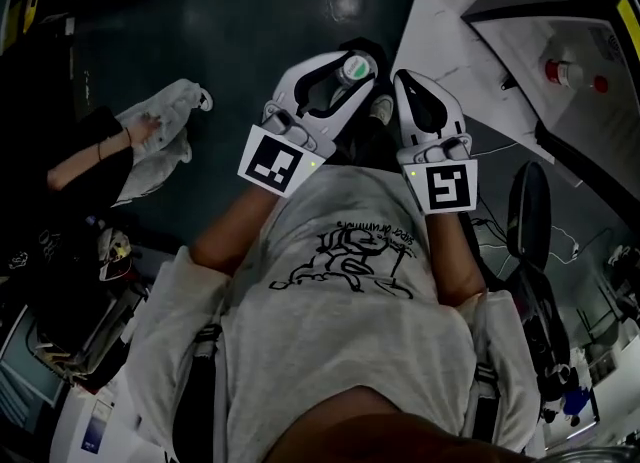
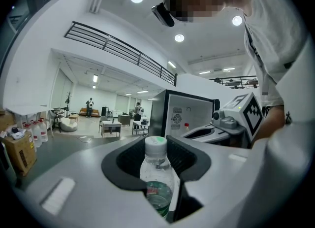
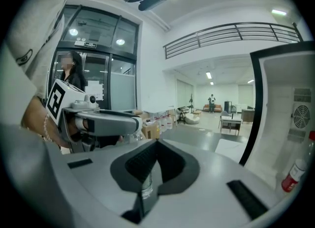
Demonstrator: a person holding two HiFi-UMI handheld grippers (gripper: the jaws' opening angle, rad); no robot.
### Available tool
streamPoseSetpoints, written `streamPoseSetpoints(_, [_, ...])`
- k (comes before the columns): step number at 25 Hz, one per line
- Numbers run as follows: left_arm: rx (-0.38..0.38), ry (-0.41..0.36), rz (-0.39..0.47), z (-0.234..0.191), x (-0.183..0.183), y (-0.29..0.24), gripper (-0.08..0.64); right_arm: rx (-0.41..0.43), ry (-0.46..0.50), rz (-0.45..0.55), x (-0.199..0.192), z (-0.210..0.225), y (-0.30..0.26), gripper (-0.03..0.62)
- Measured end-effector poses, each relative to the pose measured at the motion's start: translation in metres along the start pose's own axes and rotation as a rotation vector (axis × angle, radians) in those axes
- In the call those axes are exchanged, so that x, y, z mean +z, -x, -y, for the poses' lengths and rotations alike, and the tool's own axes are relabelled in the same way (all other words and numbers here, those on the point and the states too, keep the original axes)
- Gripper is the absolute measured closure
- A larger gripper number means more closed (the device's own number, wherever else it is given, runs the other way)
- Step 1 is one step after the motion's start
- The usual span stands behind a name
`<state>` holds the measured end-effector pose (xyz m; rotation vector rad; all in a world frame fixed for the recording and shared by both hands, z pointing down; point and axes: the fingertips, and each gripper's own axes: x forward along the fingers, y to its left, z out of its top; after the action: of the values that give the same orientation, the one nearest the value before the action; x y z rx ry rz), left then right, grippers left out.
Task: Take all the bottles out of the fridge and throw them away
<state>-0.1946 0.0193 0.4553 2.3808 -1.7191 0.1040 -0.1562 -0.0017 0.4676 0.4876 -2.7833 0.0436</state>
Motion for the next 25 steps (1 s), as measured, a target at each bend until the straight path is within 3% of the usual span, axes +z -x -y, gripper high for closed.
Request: streamPoseSetpoints(25, [-0.004,0.043,-0.059,0.000,-0.086,-0.007,0.416,0.028,-0.072,-0.100,-0.083,-0.014,-0.012,0.584])
